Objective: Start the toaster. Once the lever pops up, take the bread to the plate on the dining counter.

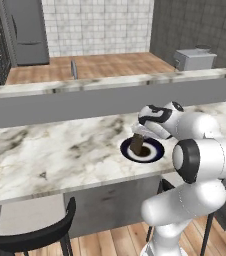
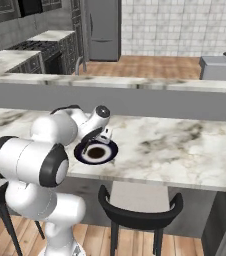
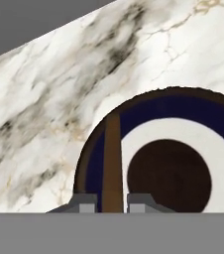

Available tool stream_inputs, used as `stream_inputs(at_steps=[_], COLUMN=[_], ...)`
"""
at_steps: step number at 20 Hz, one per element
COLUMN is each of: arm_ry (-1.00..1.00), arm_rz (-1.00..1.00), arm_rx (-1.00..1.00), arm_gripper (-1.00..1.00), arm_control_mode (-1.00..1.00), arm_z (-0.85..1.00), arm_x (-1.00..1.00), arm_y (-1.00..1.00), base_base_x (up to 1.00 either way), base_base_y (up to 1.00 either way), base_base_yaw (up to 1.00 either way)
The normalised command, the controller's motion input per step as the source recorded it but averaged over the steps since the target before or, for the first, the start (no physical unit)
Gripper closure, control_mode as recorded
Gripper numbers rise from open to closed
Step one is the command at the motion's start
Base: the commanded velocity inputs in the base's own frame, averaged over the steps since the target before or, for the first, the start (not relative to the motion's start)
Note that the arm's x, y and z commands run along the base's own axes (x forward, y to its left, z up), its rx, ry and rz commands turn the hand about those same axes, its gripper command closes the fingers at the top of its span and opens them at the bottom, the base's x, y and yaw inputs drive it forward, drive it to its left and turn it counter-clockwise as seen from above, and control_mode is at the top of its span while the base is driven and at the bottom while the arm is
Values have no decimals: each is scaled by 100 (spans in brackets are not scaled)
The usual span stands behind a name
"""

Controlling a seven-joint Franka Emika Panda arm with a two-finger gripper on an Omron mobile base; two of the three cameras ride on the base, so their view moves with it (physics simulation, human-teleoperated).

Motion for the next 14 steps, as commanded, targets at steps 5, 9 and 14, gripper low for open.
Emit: stream_inputs(at_steps=[5,9,14], arm_ry=[8,11,7], arm_rz=[0,0,0], arm_rx=[12,13,4], arm_gripper=[100,100,100], arm_control_mode=[-100,-100,-100], arm_z=[0,-3,-5], arm_x=[10,0,-1], arm_y=[0,0,0], base_base_x=[0,0,0], base_base_y=[0,0,0], base_base_yaw=[0,0,0])
